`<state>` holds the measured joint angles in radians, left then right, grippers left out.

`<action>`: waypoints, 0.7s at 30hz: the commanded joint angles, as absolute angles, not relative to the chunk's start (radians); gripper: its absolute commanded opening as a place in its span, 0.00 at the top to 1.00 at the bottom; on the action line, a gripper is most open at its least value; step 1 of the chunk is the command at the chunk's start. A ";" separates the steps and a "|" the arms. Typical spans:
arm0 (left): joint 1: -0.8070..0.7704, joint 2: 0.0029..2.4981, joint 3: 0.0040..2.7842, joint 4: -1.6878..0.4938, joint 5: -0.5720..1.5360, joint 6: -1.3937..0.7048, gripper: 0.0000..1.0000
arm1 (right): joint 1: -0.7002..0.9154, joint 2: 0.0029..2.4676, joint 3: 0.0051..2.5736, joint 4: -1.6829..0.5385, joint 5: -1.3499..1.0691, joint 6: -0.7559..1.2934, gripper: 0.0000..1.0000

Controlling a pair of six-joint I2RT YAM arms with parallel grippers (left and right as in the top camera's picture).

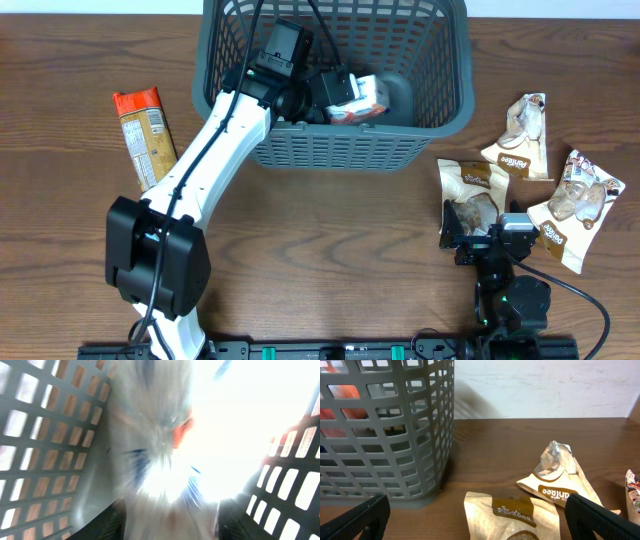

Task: Pack container
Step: 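Lift the tissue strip with the left gripper and drop it into the basket, then grasp the red-and-tan snack bar package with the left gripper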

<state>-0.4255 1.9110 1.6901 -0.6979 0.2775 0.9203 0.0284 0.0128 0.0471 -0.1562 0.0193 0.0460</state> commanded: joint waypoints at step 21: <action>-0.208 1.242 1.735 -0.746 -0.084 0.583 0.02 | 0.031 0.014 0.043 -0.154 0.025 0.064 0.01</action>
<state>-0.2607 1.2530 1.7298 -0.7101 0.0483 0.7460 0.0284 0.0132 0.0471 -0.1562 0.0193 0.0460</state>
